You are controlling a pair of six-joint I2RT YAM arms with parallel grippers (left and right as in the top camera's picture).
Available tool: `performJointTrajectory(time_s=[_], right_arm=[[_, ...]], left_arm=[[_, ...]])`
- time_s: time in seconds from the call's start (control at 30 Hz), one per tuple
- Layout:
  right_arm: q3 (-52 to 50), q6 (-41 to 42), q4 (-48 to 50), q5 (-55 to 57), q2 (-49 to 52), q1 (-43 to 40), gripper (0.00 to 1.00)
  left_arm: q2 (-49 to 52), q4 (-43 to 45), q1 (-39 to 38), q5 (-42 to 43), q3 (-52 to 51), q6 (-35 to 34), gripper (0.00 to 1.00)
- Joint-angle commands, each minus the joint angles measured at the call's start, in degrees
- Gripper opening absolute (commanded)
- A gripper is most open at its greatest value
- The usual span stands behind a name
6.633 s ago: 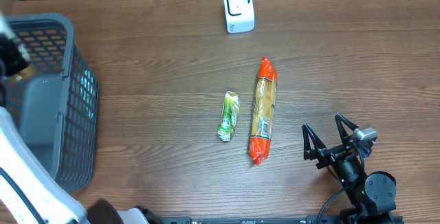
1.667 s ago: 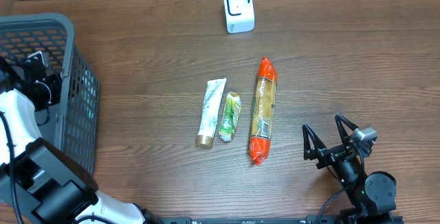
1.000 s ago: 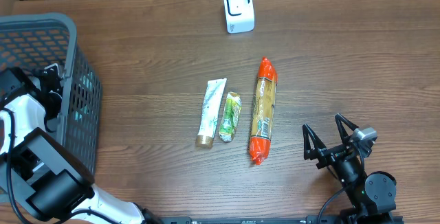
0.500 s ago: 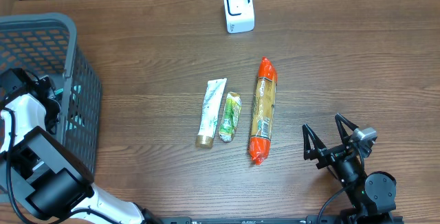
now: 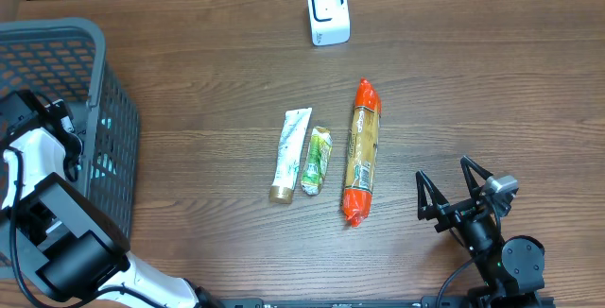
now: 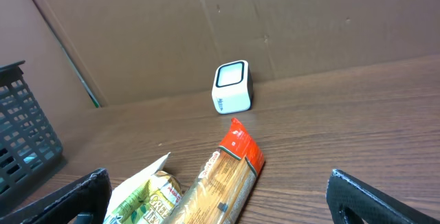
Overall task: Scan the item barcode
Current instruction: 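Reach the left gripper into the basket and grasp the light-blue tissue packet, then lift the tissue packet out and place it left of the white tube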
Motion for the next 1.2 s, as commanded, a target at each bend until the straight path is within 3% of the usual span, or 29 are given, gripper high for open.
performJointTrajectory(time_s=[0.0, 0.17, 0.27, 0.3, 0.4, 0.47, 0.67, 1.0, 1.17], right_arm=[[-0.61, -0.2, 0.28, 0.55, -0.52, -0.07, 1.0], [-0.61, -0.2, 0.28, 0.55, -0.52, -0.07, 1.0], [-0.61, -0.2, 0.28, 0.55, -0.52, -0.07, 1.0], [-0.61, -0.2, 0.28, 0.55, -0.52, -0.07, 1.0], [-0.61, -0.17, 0.28, 0.55, -0.52, -0.07, 1.0], [-0.61, -0.2, 0.28, 0.55, -0.52, -0.07, 1.0], [-0.61, -0.2, 0.28, 0.55, -0.52, -0.07, 1.0], [-0.61, -0.2, 0.28, 0.55, -0.52, -0.07, 1.0], [-0.61, -0.2, 0.28, 0.55, -0.52, -0.07, 1.0]], left_arm=[[1.22, 0.96, -0.5, 0.61, -1.95, 1.22, 0.82], [2.95, 0.52, -0.5, 0.94, -2.08, 1.18, 0.73], [3.5, -0.07, -0.66, 0.96, -2.08, 1.18, 0.61], [3.5, -0.11, -0.76, 0.94, -2.08, 1.18, 0.53], [2.99, -0.83, -0.79, 0.94, -1.84, 1.11, 0.16], [2.51, -1.95, -0.79, 0.9, -1.42, 1.14, 0.04], [-0.15, -8.33, -0.81, 0.94, 3.8, 0.24, 0.04], [-8.63, -27.43, -0.85, 3.34, 25.97, -8.74, 0.04], [-15.54, -30.6, -0.87, 6.97, 31.67, -11.17, 0.04]])
